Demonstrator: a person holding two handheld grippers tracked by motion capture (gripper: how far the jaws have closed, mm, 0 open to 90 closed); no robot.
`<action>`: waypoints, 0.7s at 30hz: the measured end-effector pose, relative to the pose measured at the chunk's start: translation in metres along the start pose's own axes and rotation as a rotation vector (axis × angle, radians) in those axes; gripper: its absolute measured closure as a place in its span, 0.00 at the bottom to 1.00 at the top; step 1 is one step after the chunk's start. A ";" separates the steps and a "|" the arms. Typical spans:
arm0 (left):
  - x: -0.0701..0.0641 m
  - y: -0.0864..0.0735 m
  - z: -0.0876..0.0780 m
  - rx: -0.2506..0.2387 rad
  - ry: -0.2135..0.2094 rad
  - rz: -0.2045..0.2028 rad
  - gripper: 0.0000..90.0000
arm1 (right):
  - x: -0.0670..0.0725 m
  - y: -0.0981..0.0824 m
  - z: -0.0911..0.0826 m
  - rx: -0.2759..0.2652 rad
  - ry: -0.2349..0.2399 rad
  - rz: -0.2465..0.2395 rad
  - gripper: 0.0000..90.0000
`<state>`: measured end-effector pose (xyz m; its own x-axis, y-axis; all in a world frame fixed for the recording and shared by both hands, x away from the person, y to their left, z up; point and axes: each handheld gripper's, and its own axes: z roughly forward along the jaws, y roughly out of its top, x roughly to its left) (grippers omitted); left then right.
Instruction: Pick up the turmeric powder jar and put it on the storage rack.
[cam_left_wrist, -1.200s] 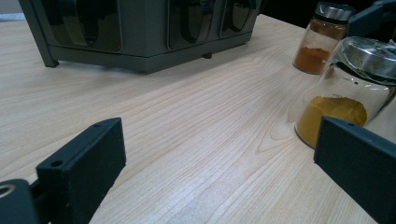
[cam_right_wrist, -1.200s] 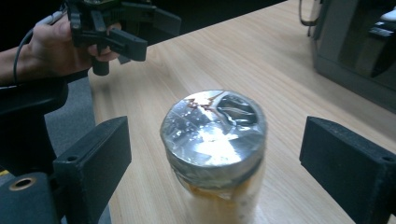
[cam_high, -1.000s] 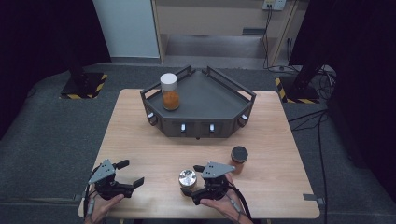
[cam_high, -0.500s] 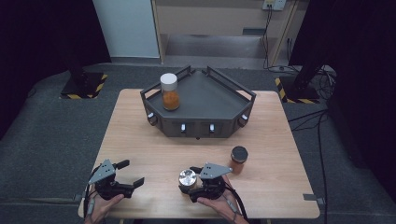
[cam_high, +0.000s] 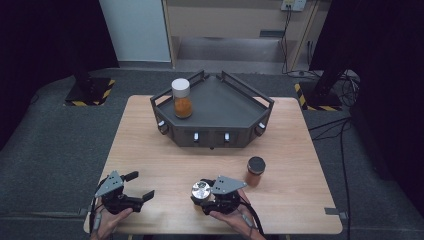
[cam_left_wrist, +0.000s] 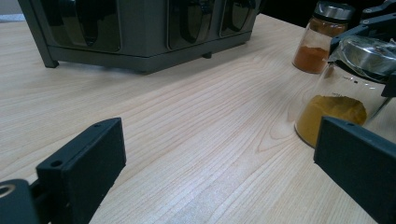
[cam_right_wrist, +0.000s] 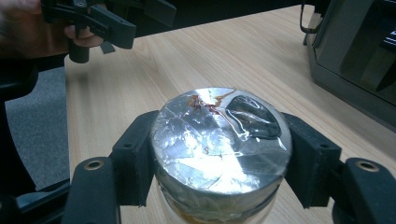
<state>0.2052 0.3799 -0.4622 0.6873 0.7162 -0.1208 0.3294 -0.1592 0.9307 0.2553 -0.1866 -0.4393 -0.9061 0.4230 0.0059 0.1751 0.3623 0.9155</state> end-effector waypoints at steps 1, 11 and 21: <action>0.000 0.000 0.000 0.000 0.000 0.000 0.02 | 0.000 0.000 0.000 0.001 0.001 -0.004 0.39; 0.000 0.000 0.000 -0.001 0.001 -0.002 0.02 | -0.001 0.005 -0.003 0.002 0.006 -0.019 0.39; 0.000 0.000 0.001 0.002 0.001 -0.004 0.02 | -0.003 0.014 -0.010 -0.002 -0.001 -0.016 0.39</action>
<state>0.2056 0.3797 -0.4626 0.6851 0.7178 -0.1240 0.3336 -0.1579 0.9294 0.2564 -0.1910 -0.4227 -0.9085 0.4178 -0.0094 0.1594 0.3672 0.9164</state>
